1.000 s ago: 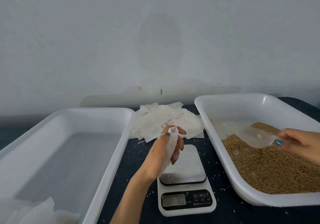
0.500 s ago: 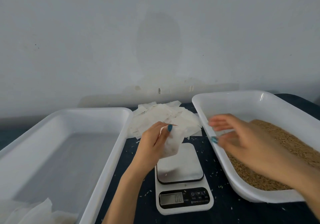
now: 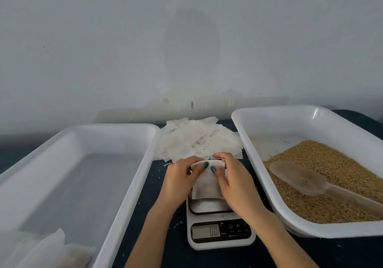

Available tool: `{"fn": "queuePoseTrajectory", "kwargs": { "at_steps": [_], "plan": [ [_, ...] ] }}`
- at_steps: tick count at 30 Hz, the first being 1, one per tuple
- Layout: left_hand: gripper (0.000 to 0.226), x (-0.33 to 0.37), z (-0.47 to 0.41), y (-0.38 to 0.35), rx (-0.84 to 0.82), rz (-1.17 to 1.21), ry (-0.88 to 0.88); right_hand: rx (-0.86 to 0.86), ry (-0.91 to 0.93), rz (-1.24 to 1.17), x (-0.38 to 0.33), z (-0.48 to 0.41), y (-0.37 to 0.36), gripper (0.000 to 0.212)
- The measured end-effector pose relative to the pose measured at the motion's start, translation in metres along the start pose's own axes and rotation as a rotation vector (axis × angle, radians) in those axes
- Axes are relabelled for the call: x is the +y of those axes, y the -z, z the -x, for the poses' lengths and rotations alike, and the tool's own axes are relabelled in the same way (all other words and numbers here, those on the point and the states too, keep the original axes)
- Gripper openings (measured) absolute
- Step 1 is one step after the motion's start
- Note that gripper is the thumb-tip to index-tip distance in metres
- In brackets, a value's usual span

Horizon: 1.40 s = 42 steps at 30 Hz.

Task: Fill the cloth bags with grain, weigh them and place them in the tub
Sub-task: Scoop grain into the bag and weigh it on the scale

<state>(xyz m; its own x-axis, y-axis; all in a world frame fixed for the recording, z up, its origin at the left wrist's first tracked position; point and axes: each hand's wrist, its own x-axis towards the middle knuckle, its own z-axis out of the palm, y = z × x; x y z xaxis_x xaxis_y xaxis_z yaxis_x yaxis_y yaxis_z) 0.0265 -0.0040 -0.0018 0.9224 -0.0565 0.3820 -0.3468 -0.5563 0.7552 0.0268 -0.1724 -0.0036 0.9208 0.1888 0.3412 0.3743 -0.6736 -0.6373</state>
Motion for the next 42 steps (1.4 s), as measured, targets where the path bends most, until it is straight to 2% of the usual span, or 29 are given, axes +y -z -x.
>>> {"fn": "queuePoseTrajectory", "kwargs": {
  "at_steps": [3,6,9,14,20,25,29,33,37,39,42],
  "plan": [
    [0.006,-0.011,0.001,0.002,0.023,-0.043,0.048,0.057,-0.009,-0.109,0.012,0.004,-0.006,0.034],
    [0.011,-0.018,0.002,0.001,0.04,-0.07,0.062,0.065,-0.004,-0.227,0.018,0.007,-0.006,0.039],
    [0.01,-0.02,0.002,0.001,0.056,-0.059,0.046,0.093,-0.012,-0.276,0.021,0.006,-0.005,0.032],
    [0.01,-0.022,0.001,0.0,0.07,-0.068,0.025,0.099,-0.021,-0.275,0.025,0.005,-0.005,0.029],
    [0.008,-0.024,0.001,-0.001,0.07,-0.073,0.02,0.093,-0.026,-0.266,0.027,0.005,-0.006,0.04],
    [0.014,-0.024,0.001,-0.001,0.07,-0.082,0.026,0.093,-0.028,-0.263,0.029,0.005,-0.007,0.032],
    [0.009,-0.022,0.001,-0.001,0.07,-0.08,0.024,0.082,-0.03,-0.251,0.028,0.005,-0.006,0.03],
    [0.012,-0.02,0.002,0.0,0.077,-0.08,0.02,0.08,-0.03,-0.245,0.025,0.006,-0.005,0.043],
    [0.02,-0.017,0.003,0.0,0.074,-0.089,0.03,0.063,-0.054,-0.221,0.019,0.007,-0.002,0.029],
    [0.022,-0.015,0.003,0.002,0.066,-0.093,0.027,0.052,-0.066,-0.206,0.011,0.01,0.001,0.038],
    [0.021,-0.012,0.004,0.004,0.063,-0.084,0.009,0.01,0.002,-0.064,-0.015,0.033,0.009,0.068]
  ]
}}
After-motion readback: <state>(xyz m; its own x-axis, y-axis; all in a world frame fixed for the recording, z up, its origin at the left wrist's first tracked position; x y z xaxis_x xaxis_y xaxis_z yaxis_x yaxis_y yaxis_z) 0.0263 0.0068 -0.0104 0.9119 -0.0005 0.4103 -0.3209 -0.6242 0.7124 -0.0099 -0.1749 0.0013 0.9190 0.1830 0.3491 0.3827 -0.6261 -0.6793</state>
